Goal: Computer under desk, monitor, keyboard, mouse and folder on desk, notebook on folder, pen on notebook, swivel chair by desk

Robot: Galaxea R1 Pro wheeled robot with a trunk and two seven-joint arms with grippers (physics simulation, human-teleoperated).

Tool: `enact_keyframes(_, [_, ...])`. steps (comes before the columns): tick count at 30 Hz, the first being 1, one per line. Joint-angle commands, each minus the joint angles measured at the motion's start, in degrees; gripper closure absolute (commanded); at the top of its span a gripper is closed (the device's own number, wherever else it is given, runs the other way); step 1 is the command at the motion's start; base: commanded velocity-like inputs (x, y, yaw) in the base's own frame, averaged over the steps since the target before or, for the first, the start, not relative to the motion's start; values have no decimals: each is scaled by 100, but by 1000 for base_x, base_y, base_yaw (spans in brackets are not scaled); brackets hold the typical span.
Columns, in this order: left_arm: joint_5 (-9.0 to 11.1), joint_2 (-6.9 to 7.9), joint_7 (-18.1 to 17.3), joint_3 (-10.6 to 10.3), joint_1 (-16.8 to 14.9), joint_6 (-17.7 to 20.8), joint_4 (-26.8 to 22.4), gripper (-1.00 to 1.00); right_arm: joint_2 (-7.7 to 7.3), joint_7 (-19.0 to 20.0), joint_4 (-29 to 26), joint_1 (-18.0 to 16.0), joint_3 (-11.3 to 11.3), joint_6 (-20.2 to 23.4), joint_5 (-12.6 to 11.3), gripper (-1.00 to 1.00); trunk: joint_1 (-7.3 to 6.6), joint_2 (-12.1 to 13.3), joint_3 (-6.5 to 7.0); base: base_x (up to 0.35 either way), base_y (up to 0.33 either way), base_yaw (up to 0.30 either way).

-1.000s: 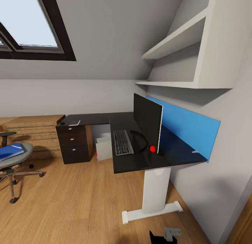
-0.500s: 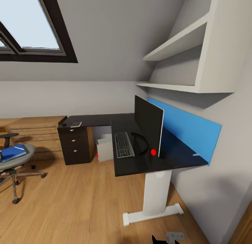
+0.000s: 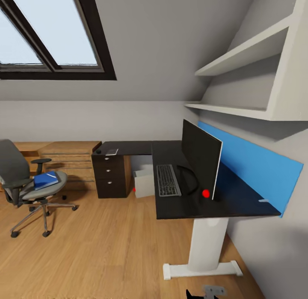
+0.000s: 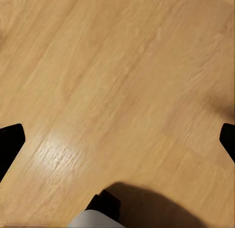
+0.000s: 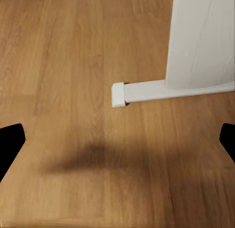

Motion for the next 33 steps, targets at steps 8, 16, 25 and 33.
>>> enact_keyframes(8, [15,-4,29,-36,-1,-43,-10,-100,95,-6,257,-4,62,-402,-55,-100,-23,38,4,0,0,279])
enact_keyframes(16, [18,-5,22,-65,-1,-791,351,-100,221,-6,406,-4,64,-472,-52,-100,-23,38,-14,4,13,279])
enact_keyframes(25, [18,-5,20,-85,-1,-883,453,-100,300,-6,519,-4,68,-489,-49,-100,-23,38,-36,121,240,279])
enact_keyframes(33, [18,-7,20,-83,-1,-892,456,-100,354,-6,553,-4,64,-494,-46,-100,-23,38,-56,123,292,278])
